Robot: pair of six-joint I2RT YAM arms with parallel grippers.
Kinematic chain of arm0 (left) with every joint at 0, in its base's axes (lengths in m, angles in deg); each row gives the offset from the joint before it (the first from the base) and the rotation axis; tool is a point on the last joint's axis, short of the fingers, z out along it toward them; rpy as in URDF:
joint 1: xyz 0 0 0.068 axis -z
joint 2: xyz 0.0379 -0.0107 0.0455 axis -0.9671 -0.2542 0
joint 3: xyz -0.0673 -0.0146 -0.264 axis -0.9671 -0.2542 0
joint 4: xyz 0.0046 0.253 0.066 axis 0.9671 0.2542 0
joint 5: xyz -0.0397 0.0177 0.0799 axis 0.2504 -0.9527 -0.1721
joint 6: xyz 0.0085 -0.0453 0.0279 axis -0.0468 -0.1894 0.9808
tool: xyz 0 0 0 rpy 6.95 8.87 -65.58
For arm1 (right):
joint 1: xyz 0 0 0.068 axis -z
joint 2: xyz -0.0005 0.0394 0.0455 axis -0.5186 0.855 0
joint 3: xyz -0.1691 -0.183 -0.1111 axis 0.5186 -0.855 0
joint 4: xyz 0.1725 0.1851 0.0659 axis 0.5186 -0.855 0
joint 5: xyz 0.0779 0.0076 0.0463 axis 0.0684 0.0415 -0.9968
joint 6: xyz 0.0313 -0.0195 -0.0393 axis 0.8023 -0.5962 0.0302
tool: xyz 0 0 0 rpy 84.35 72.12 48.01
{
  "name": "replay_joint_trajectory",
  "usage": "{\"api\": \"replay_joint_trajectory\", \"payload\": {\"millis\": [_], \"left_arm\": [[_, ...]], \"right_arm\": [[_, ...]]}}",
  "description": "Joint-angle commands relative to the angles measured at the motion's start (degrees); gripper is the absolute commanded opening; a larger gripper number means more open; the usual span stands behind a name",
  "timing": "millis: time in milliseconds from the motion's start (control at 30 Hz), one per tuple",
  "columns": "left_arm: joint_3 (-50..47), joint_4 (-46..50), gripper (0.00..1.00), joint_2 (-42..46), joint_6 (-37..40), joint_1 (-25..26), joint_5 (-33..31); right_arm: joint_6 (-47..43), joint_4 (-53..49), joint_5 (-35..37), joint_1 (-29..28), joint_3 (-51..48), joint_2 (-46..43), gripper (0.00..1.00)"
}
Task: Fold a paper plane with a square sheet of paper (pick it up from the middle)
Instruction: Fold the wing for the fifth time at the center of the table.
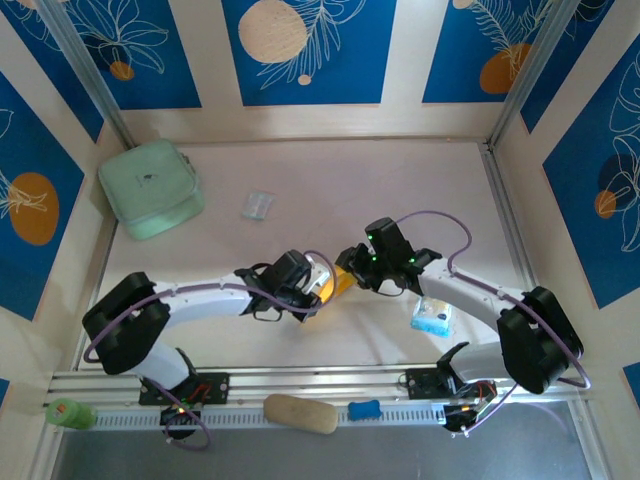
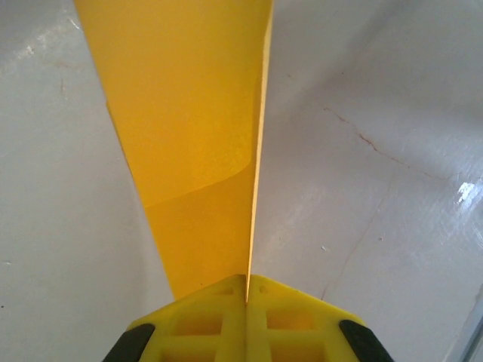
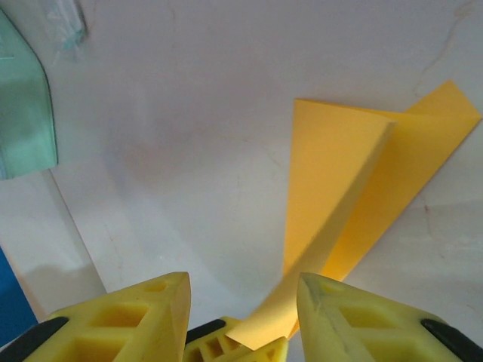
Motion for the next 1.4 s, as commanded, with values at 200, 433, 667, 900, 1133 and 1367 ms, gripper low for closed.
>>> {"api": "replay_joint_trajectory", "payload": {"millis": [200, 433, 667, 900, 1133, 1367], "left_arm": [[-0.07, -0.62, 0.0, -1.03, -0.84, -0.88, 2.92], [0.13, 1.23, 0.0, 0.03, -0.13, -0.74, -1.49], [-0.05, 1.96, 0.0, 1.02, 0.59, -0.29, -4.76], [-0.09, 2.55, 0.01, 2.28, 2.21, 1.14, -8.76], [1.12, 4.04, 0.05, 1.91, 5.13, 3.6, -12.67], [3.03, 6.44, 0.05, 0.19, 6.17, 5.73, -17.43]], "right_arm": [[-1.64, -2.19, -1.4, 0.14, 1.44, -0.12, 0.44], [-1.92, -2.75, -2.1, -0.66, 3.79, 1.36, 0.45], [-1.19, -4.32, -1.67, -0.92, 5.53, 2.55, 0.46], [3.17, -10.12, -1.04, -2.04, 9.37, 8.59, 0.47], [2.58, -9.12, -4.27, -2.33, 12.38, 13.37, 0.48], [0.63, -9.87, -7.22, -2.5, 14.14, 16.76, 0.46]]}}
